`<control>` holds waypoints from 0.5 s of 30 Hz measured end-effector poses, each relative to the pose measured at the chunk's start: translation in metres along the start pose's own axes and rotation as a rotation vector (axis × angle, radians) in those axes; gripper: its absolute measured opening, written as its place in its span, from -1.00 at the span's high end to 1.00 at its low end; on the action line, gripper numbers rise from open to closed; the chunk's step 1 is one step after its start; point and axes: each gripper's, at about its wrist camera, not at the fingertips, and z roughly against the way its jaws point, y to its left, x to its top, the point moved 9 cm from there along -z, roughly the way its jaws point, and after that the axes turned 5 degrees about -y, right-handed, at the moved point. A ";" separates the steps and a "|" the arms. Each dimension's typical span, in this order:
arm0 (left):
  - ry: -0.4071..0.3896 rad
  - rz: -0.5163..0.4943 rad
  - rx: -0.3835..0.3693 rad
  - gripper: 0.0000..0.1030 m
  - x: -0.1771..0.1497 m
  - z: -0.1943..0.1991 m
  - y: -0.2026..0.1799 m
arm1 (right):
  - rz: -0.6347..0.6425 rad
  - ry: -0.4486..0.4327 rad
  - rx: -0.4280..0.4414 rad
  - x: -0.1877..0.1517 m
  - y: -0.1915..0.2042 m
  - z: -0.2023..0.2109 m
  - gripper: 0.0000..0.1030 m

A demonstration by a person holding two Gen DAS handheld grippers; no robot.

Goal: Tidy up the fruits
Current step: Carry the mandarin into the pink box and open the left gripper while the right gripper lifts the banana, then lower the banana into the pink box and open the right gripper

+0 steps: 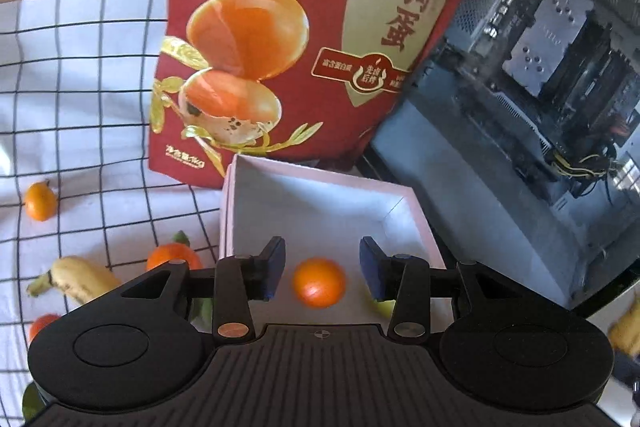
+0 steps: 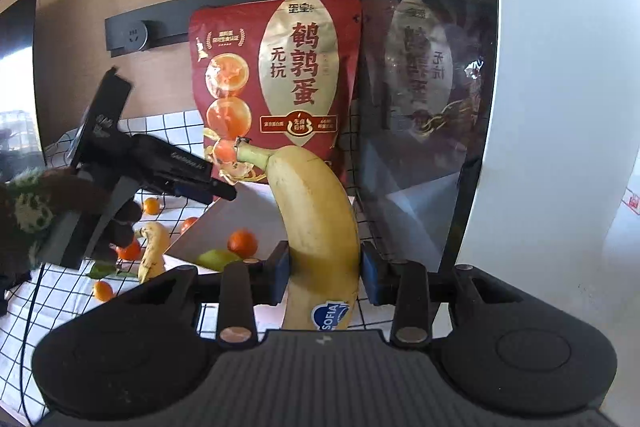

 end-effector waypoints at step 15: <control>-0.002 0.095 0.030 0.12 -0.082 0.098 0.037 | 0.043 0.133 0.165 0.037 0.019 -0.118 0.30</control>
